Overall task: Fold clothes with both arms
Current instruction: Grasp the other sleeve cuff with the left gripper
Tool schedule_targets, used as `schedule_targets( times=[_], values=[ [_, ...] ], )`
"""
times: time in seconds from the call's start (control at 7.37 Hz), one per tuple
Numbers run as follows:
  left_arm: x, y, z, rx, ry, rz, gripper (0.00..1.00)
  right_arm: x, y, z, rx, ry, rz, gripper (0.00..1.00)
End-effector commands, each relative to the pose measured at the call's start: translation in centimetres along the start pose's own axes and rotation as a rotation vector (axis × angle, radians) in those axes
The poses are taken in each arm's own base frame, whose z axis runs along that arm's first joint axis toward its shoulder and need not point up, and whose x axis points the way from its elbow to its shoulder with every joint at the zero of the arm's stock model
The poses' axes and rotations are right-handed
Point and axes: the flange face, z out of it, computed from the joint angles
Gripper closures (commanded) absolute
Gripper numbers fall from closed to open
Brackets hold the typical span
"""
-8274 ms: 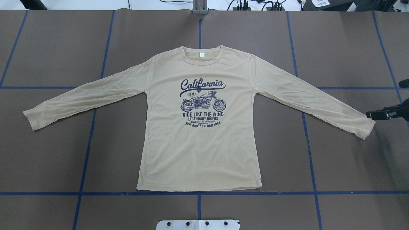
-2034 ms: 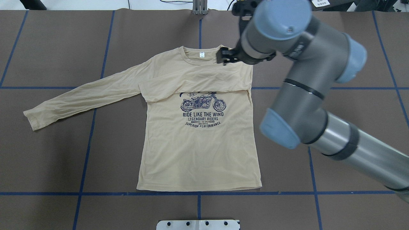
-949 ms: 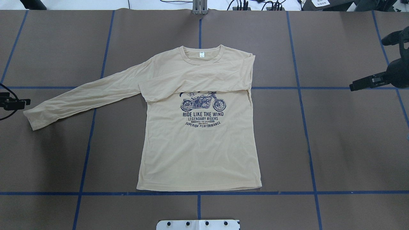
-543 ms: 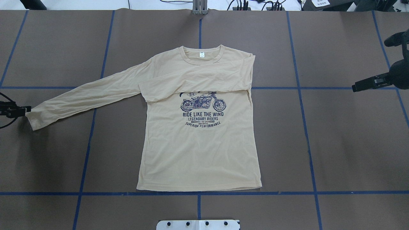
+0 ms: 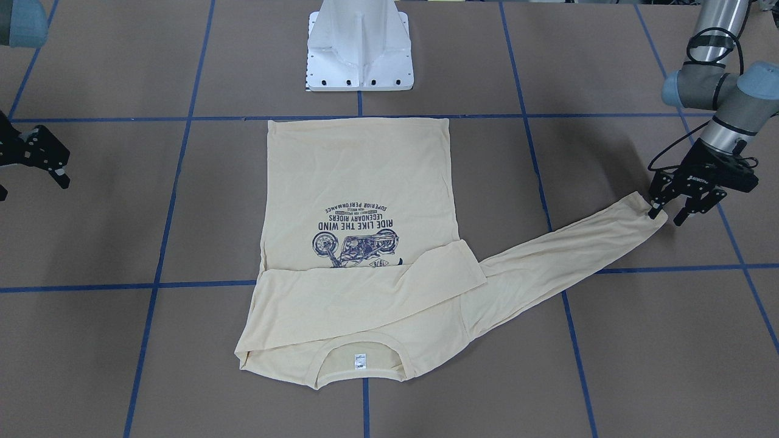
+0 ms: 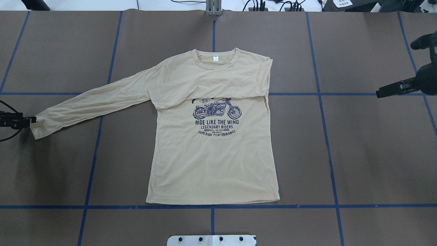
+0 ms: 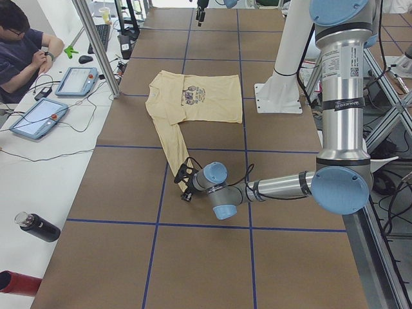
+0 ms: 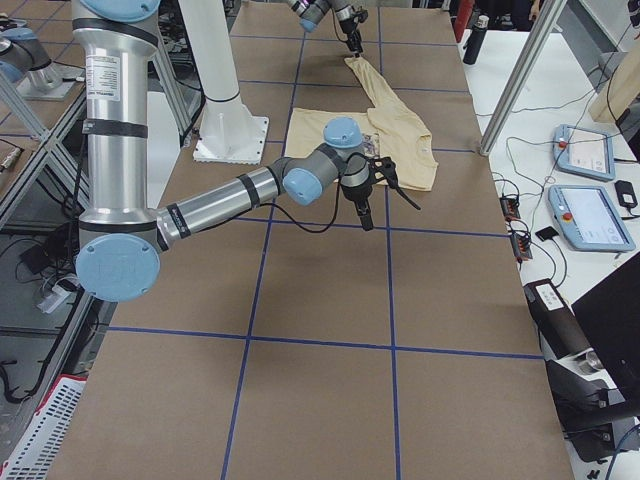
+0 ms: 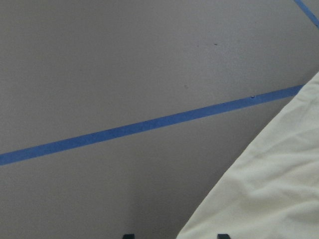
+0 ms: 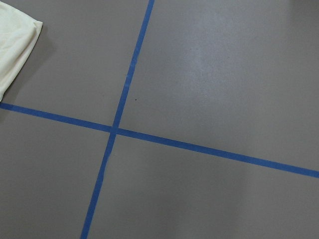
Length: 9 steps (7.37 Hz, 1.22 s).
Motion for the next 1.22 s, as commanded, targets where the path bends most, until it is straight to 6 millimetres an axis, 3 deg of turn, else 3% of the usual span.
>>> schedule_targets(
  times=[0.0, 0.14, 0.27, 0.54, 0.95, 1.09],
  values=[
    [0.4, 0.2, 0.1, -0.001, 0.011, 0.007, 0.52, 0.0, 0.0, 0.0, 0.000, 0.000, 0.001, 0.00],
    [0.6, 0.2, 0.1, 0.002, 0.018, 0.002, 0.71, 0.0, 0.0, 0.0, 0.001, 0.000, 0.002, 0.00],
    [0.6, 0.2, 0.1, 0.003, 0.019, 0.002, 1.00, 0.0, 0.0, 0.0, 0.001, 0.000, 0.002, 0.00],
    [1.0, -0.1, -0.2, 0.020, 0.033, 0.019, 1.00, 0.0, 0.0, 0.1, -0.002, 0.000, 0.002, 0.00],
    [4.4, -2.2, -1.2, -0.008, 0.140, 0.042, 1.00, -0.2, -0.2, 0.1, 0.001, -0.002, 0.006, 0.00],
    [6.3, -4.3, -1.2, -0.032, 0.137, 0.032, 1.00, -0.2, -0.3, 0.2, 0.001, -0.002, 0.008, 0.00]
  ],
)
